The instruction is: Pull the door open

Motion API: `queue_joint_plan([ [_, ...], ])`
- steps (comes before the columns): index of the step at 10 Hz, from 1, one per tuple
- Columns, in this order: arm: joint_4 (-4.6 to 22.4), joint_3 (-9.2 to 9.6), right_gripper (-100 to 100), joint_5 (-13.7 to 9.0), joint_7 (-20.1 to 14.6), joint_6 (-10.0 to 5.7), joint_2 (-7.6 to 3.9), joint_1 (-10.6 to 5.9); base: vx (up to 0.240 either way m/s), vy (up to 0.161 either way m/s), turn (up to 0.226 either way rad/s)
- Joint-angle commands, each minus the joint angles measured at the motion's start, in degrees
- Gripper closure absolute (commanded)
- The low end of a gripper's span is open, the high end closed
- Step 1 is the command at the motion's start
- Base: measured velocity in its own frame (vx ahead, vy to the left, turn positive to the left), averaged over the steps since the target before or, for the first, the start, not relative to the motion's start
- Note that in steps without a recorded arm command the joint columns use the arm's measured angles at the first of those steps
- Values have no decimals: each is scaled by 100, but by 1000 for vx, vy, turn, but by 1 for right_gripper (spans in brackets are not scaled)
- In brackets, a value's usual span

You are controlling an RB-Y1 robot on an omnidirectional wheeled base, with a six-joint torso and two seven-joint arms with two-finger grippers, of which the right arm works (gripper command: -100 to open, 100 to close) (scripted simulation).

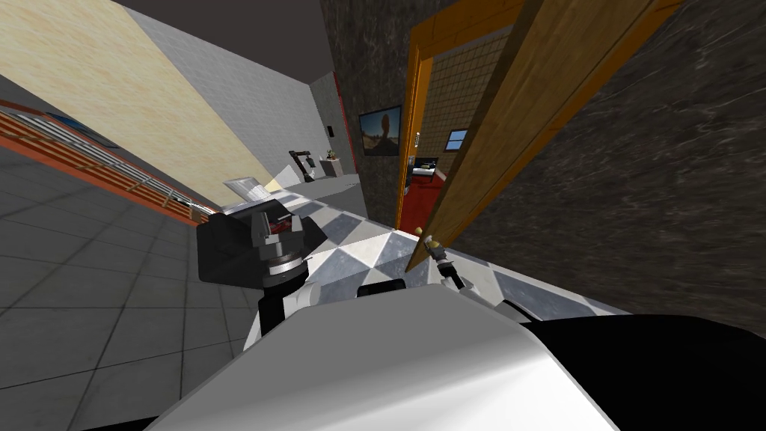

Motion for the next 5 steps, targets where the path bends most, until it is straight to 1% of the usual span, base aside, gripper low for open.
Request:
queue_joint_plan([
  [1,-80,164,100,72,16,29,189,97,-9,-10,-3],
  [2,-80,164,100,72,16,29,189,97,0,0,0],
  [3,-256,-32,100,-26,47,131,-39,116,-128,-51,36],
  [5,-258,-40,100,-29,54,133,-34,117,-193,-60,26],
])
